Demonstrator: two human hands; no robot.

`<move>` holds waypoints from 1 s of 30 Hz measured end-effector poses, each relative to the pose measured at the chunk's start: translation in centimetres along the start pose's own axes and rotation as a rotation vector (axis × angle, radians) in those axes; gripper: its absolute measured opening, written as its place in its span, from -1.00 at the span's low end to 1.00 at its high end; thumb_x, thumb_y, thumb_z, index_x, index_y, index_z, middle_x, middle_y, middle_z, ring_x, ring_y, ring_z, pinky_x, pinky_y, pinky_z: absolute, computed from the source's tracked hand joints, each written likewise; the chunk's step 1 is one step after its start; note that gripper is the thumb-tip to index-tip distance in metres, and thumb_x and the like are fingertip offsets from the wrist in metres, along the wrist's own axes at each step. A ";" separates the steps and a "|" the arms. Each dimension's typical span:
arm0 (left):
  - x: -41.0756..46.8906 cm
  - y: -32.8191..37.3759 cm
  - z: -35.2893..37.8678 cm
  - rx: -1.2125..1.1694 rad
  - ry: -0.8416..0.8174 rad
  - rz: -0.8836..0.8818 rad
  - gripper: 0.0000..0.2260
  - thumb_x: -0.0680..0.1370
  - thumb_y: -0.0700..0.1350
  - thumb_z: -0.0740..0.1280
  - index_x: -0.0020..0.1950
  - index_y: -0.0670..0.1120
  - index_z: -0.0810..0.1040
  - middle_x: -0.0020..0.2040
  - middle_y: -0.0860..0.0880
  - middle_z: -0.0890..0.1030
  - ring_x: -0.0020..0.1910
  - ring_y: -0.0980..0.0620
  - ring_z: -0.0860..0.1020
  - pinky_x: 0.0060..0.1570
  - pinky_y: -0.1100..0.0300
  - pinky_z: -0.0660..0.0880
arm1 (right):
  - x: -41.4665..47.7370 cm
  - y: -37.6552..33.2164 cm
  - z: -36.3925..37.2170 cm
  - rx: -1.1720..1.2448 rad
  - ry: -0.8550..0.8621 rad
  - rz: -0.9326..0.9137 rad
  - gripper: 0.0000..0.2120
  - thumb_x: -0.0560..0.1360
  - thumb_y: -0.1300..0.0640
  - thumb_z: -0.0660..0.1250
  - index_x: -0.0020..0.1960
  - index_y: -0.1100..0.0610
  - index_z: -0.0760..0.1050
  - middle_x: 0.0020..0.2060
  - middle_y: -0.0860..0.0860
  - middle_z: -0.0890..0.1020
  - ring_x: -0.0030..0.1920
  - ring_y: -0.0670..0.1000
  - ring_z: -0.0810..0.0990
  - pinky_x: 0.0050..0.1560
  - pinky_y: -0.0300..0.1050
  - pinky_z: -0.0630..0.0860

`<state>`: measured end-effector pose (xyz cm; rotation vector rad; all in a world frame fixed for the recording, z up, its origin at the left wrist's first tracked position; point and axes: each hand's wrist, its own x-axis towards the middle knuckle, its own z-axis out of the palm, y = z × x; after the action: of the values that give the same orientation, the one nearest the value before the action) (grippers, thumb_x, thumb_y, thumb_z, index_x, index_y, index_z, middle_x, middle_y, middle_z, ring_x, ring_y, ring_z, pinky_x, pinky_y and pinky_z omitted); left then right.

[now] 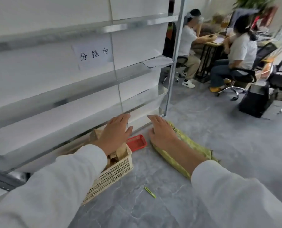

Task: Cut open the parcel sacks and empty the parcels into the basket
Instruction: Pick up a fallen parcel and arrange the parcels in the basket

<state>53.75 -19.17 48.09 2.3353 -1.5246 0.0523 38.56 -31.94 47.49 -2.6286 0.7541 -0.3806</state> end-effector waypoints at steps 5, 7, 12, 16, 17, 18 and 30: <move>5.9 7.2 4.7 -0.038 -0.054 0.107 -0.56 0.62 -0.02 0.22 0.47 -0.12 0.31 0.42 -0.06 0.41 0.38 -0.07 0.37 0.37 0.09 0.25 | 0.0 8.6 -2.5 -0.032 -0.003 0.108 -0.47 0.57 0.10 0.18 0.51 0.11 0.18 0.45 0.02 0.31 0.48 0.02 0.22 0.48 -0.06 0.11; 8.0 9.1 6.6 -0.063 -0.057 0.138 -0.58 0.61 -0.05 0.24 0.44 -0.15 0.35 0.37 -0.08 0.46 0.33 -0.10 0.41 0.32 0.11 0.26 | 1.2 12.0 -3.7 -0.046 -0.023 0.145 -0.47 0.58 0.10 0.18 0.52 0.10 0.17 0.46 0.01 0.29 0.48 0.03 0.21 0.46 -0.07 0.09; 15.1 11.9 12.5 -0.135 -0.084 0.080 -0.64 0.61 -0.06 0.23 0.37 -0.17 0.40 0.29 -0.11 0.50 0.28 -0.11 0.44 0.27 0.09 0.29 | 6.3 19.7 -6.3 -0.100 -0.054 0.160 -0.47 0.58 0.11 0.19 0.52 0.09 0.16 0.46 0.01 0.29 0.47 0.03 0.21 0.45 -0.08 0.10; 21.5 13.8 18.2 -0.143 -0.184 0.018 -0.60 0.61 -0.04 0.19 0.42 -0.16 0.33 0.37 -0.12 0.44 0.37 -0.09 0.37 0.37 0.06 0.24 | 9.4 25.9 -7.5 -0.120 -0.093 0.172 -0.46 0.58 0.12 0.20 0.53 0.08 0.16 0.47 -0.01 0.29 0.48 0.02 0.20 0.46 -0.10 0.09; 23.1 14.5 19.4 -0.158 -0.194 0.010 -0.59 0.61 -0.04 0.19 0.43 -0.16 0.32 0.39 -0.12 0.42 0.38 -0.09 0.35 0.39 0.05 0.23 | 9.9 27.6 -7.9 -0.136 -0.113 0.181 -0.46 0.58 0.11 0.20 0.53 0.07 0.16 0.47 -0.01 0.28 0.48 0.02 0.20 0.46 -0.10 0.08; 24.7 15.2 20.5 -0.170 -0.198 0.008 -0.59 0.61 -0.04 0.19 0.43 -0.16 0.32 0.39 -0.12 0.42 0.39 -0.08 0.35 0.39 0.04 0.23 | 10.5 29.4 -8.2 -0.160 -0.139 0.186 -0.46 0.59 0.11 0.19 0.53 0.07 0.15 0.47 -0.02 0.28 0.48 0.02 0.20 0.46 -0.10 0.07; 35.4 22.0 28.9 -0.135 -0.192 -0.025 -0.58 0.61 -0.05 0.18 0.45 -0.13 0.30 0.41 -0.09 0.41 0.40 -0.05 0.34 0.41 0.10 0.17 | 19.3 43.5 -10.3 -0.202 -0.297 0.097 -0.46 0.59 0.11 0.19 0.53 0.07 0.16 0.48 -0.01 0.28 0.49 0.02 0.20 0.47 -0.10 0.07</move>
<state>44.39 -67.12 34.69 2.3062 -1.5334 -0.2806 31.15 -79.66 41.06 -2.7331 0.8506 0.1195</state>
